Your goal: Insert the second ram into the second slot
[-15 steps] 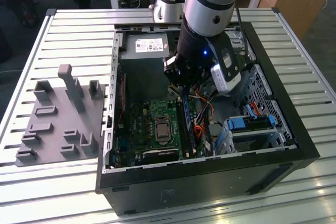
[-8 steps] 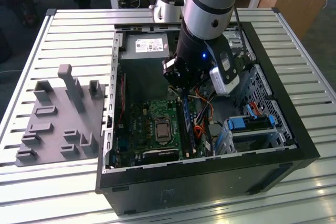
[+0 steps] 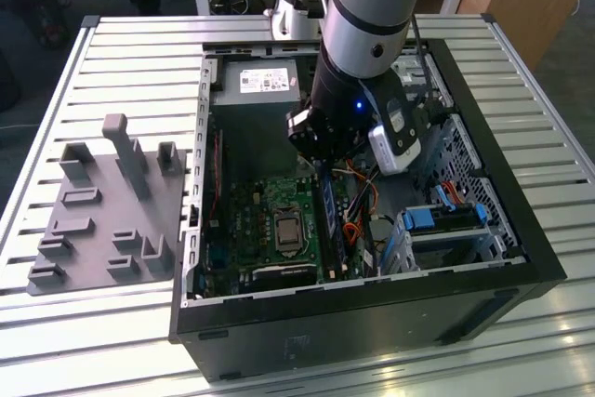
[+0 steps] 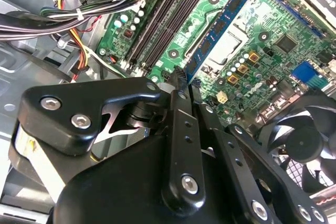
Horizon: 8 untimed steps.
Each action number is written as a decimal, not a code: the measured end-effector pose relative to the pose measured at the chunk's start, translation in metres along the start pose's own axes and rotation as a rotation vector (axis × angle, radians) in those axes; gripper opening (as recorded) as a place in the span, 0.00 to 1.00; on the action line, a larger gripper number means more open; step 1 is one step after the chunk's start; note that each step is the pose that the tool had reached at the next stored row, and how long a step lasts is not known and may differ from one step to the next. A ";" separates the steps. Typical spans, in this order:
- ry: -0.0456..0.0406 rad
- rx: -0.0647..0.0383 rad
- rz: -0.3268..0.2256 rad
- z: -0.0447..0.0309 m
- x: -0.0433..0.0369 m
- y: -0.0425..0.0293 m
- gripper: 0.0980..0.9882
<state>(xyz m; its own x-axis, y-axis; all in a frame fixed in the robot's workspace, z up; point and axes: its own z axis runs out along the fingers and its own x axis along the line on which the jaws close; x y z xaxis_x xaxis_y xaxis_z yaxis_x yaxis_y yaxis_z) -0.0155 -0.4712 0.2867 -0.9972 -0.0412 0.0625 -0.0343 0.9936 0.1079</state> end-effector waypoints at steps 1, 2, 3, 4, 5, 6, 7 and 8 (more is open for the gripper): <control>0.0000 0.000 0.000 0.0009 -0.0001 -0.0001 0.04; 0.0000 0.000 0.000 0.0018 -0.0002 -0.0002 0.04; 0.0000 0.000 0.000 0.0025 -0.0005 -0.0003 0.04; 0.0000 0.000 0.000 0.0032 -0.0010 -0.0004 0.04; 0.0000 0.000 0.000 0.0039 -0.0014 -0.0005 0.04; 0.0000 0.000 0.000 0.0045 -0.0019 -0.0005 0.04; 0.0000 0.000 0.000 0.0052 -0.0022 -0.0006 0.04; -0.0001 0.000 0.000 0.0060 -0.0023 -0.0007 0.04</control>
<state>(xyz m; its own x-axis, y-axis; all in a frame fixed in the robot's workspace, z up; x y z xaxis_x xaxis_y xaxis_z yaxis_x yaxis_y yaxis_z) -0.0136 -0.4712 0.2805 -0.9972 -0.0409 0.0624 -0.0340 0.9936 0.1080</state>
